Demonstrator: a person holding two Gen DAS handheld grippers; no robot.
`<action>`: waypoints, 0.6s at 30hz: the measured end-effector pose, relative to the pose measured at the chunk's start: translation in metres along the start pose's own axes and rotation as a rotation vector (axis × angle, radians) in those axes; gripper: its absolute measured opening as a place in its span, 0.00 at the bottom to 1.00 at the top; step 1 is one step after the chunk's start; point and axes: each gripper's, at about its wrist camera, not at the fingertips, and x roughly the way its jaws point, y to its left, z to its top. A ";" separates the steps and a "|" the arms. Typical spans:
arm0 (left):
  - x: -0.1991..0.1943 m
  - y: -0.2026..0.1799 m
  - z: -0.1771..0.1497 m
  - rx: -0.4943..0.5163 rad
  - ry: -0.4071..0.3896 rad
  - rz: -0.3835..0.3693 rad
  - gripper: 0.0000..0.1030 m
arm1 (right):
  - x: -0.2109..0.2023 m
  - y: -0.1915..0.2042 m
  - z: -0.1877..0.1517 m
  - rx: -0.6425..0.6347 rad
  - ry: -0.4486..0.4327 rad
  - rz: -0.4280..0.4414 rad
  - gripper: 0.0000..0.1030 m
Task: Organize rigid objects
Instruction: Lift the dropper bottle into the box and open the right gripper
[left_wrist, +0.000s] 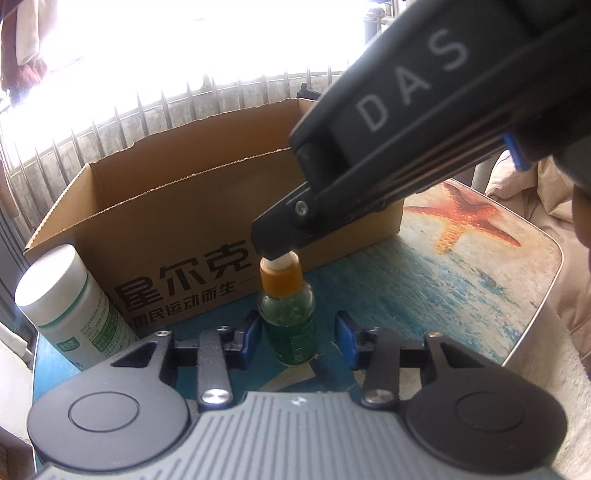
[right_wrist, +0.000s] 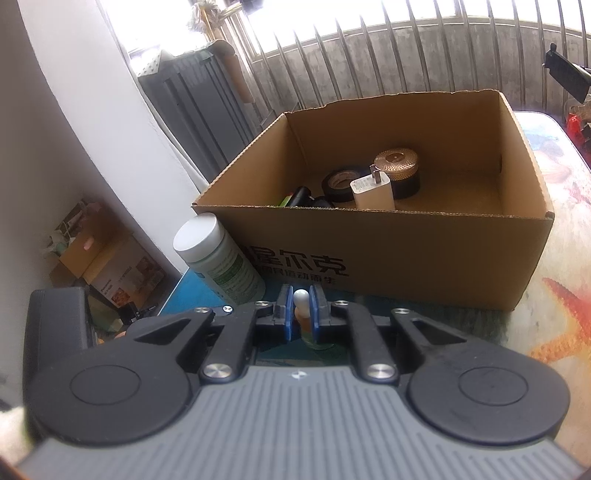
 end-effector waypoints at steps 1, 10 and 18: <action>0.000 0.001 -0.001 -0.004 0.001 0.001 0.38 | 0.001 -0.001 0.000 0.003 0.000 0.003 0.09; 0.006 0.012 0.006 -0.062 0.006 -0.015 0.33 | 0.002 -0.003 0.002 0.010 0.010 0.028 0.09; 0.015 0.014 0.009 -0.079 0.023 -0.021 0.33 | 0.003 -0.004 0.002 0.021 0.015 0.040 0.09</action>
